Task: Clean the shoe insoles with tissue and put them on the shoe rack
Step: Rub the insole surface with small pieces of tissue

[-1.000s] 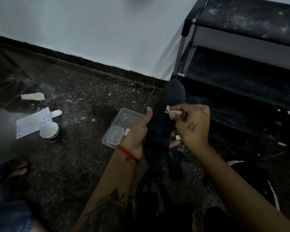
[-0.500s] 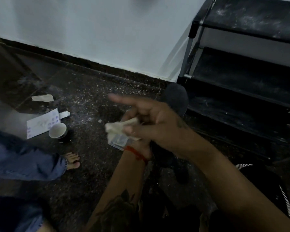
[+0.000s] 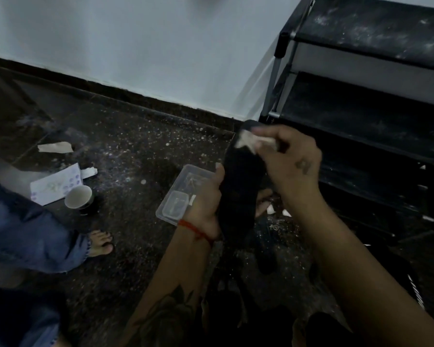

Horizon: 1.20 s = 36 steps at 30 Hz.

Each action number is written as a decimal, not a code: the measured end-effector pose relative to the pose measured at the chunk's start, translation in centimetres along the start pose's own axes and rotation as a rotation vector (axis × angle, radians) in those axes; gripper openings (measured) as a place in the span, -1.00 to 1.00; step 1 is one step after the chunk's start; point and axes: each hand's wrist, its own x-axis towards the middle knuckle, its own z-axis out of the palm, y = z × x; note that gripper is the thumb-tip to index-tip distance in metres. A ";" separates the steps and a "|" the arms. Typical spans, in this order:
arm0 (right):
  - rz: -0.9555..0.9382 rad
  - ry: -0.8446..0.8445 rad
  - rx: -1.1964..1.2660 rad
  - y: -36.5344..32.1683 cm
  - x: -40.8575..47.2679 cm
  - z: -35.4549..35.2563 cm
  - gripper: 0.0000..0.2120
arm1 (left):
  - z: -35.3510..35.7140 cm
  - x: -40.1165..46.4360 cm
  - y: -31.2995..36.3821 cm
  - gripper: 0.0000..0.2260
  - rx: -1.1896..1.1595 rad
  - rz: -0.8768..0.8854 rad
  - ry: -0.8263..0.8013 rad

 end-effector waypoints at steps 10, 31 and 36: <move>-0.091 -0.452 -0.350 2.4 -1.5 1.4 -0.90 | -0.7 0.8 -0.1 -0.48 0.004 0.070 -0.006; -0.165 -0.157 -0.525 4.4 -2.1 0.2 -0.83 | -0.1 0.8 -0.1 -0.53 0.026 0.052 -0.001; -0.102 -0.354 -0.251 3.8 -3.7 1.9 -0.87 | -0.7 1.0 -0.1 -0.53 0.004 0.056 0.067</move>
